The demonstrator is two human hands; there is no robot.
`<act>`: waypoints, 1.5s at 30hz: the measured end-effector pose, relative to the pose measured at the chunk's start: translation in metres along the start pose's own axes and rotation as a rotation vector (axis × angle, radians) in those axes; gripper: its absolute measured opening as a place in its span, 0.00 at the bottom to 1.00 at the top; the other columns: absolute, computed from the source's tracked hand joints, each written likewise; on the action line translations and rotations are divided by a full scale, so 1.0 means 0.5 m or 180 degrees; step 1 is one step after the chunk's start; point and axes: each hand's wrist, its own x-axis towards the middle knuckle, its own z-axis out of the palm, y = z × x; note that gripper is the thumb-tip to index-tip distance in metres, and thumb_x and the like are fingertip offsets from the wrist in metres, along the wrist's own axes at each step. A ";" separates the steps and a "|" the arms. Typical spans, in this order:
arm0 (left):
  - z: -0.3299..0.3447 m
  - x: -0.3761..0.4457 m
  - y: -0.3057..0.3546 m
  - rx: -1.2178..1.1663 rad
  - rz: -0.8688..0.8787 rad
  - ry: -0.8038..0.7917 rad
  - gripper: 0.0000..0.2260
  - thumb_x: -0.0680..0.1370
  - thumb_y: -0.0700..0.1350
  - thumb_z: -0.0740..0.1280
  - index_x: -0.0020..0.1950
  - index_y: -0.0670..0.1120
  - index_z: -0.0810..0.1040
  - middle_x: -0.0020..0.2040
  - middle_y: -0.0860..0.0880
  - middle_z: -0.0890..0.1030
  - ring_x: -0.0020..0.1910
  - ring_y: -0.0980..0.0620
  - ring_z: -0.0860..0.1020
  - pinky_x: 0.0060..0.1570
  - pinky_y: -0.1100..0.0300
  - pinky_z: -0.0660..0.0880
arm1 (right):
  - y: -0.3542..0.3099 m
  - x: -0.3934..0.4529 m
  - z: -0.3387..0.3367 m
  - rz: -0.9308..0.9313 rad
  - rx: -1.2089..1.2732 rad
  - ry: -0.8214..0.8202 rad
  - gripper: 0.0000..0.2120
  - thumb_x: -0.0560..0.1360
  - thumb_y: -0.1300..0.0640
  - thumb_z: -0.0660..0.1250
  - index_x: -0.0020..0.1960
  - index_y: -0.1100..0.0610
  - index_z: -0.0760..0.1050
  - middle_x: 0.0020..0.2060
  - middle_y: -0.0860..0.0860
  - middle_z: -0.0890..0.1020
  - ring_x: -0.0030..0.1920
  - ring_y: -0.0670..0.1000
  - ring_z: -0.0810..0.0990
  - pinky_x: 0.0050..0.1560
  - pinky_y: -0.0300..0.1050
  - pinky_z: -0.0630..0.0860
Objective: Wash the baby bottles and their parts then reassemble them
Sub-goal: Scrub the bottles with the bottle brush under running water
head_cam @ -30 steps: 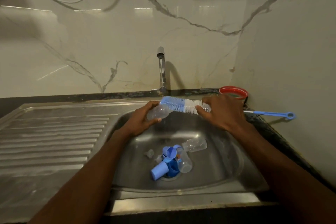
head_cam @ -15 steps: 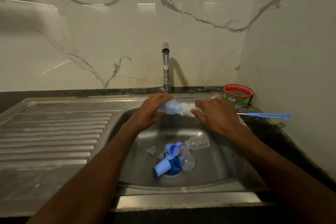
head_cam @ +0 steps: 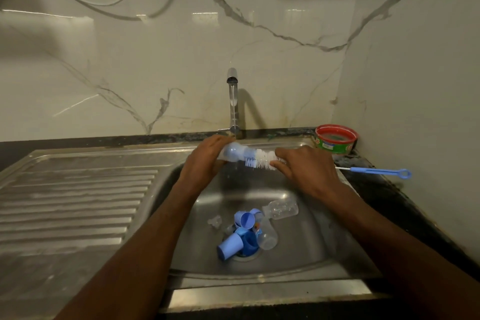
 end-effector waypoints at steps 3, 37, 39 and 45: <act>-0.002 -0.004 0.018 0.0095 0.0132 -0.0166 0.25 0.76 0.45 0.75 0.71 0.47 0.74 0.68 0.45 0.77 0.66 0.47 0.76 0.67 0.49 0.72 | -0.006 0.003 -0.002 -0.0131 -0.0184 0.0030 0.15 0.81 0.36 0.58 0.56 0.45 0.75 0.42 0.48 0.83 0.42 0.52 0.81 0.37 0.46 0.76; 0.033 -0.011 0.063 0.0133 0.0150 -0.0513 0.32 0.75 0.44 0.75 0.76 0.47 0.66 0.73 0.47 0.69 0.70 0.50 0.67 0.70 0.55 0.67 | -0.040 0.016 0.011 0.1126 0.0180 -0.0145 0.21 0.80 0.33 0.57 0.59 0.45 0.79 0.49 0.49 0.84 0.49 0.54 0.82 0.41 0.46 0.68; 0.023 -0.008 0.059 0.0194 0.0241 -0.0380 0.30 0.74 0.46 0.77 0.74 0.47 0.70 0.70 0.46 0.73 0.68 0.49 0.71 0.68 0.53 0.71 | -0.045 0.008 0.011 0.0911 -0.0007 -0.0049 0.19 0.81 0.35 0.56 0.60 0.45 0.77 0.47 0.49 0.83 0.46 0.53 0.82 0.39 0.46 0.67; 0.011 -0.008 0.046 0.0806 -0.0077 -0.0091 0.35 0.64 0.59 0.81 0.65 0.51 0.70 0.61 0.49 0.73 0.58 0.50 0.71 0.50 0.52 0.78 | -0.091 -0.009 -0.018 0.0041 -0.0297 -0.0001 0.19 0.81 0.35 0.54 0.63 0.44 0.73 0.43 0.48 0.82 0.41 0.51 0.81 0.35 0.43 0.65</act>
